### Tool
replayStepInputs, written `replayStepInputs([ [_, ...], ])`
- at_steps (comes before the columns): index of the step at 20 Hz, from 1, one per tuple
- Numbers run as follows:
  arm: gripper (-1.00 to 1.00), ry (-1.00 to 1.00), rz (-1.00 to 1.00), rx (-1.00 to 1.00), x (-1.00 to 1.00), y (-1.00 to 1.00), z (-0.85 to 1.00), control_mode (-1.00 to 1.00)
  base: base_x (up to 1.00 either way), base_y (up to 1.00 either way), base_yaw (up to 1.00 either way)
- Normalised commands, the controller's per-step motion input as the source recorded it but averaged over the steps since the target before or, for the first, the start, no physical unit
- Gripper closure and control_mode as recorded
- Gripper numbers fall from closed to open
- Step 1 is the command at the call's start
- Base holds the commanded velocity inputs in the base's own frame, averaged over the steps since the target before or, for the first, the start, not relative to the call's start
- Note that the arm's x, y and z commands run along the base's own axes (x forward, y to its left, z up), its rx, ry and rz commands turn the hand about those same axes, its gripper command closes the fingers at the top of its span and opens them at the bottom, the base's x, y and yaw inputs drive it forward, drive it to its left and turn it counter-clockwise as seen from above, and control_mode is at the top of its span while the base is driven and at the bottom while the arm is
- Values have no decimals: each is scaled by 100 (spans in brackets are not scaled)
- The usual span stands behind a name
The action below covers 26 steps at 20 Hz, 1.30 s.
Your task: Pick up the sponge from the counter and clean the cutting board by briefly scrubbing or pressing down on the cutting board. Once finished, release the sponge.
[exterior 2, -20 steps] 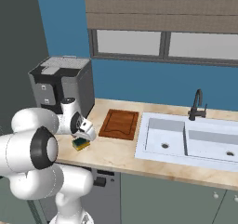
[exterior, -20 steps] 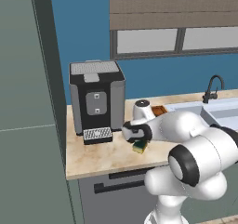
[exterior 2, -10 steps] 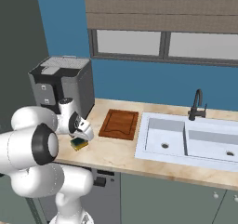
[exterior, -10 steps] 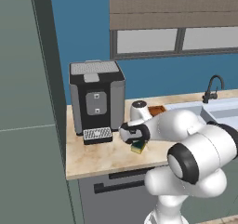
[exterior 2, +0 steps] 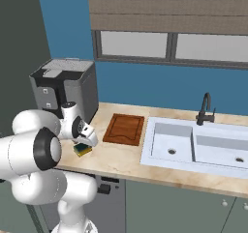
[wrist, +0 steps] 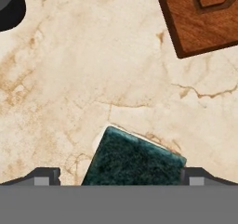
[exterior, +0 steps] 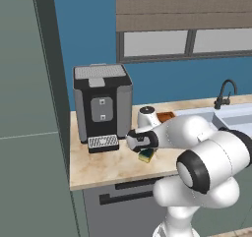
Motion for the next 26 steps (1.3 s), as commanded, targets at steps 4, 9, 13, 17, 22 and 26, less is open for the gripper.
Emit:
replayStepInputs([
  [4, -100, 0, 0, 0, -3, 0, -8, -100, 0, 0, 0],
  [9, -100, 0, 0, 0, -10, 1, -9, -100, 0, 0, 0],
  [13, -100, 0, 0, 0, -17, 2, -10, -100, 0, 0, 0],
  [17, -100, 0, -1, 0, -18, 0, -11, -100, 0, 0, 0],
  [22, -100, 0, -1, 0, -4, 2, -12, -100, 0, 0, 0],
  [26, -100, 0, 0, 0, 0, 2, -4, -100, 0, 0, 0],
])
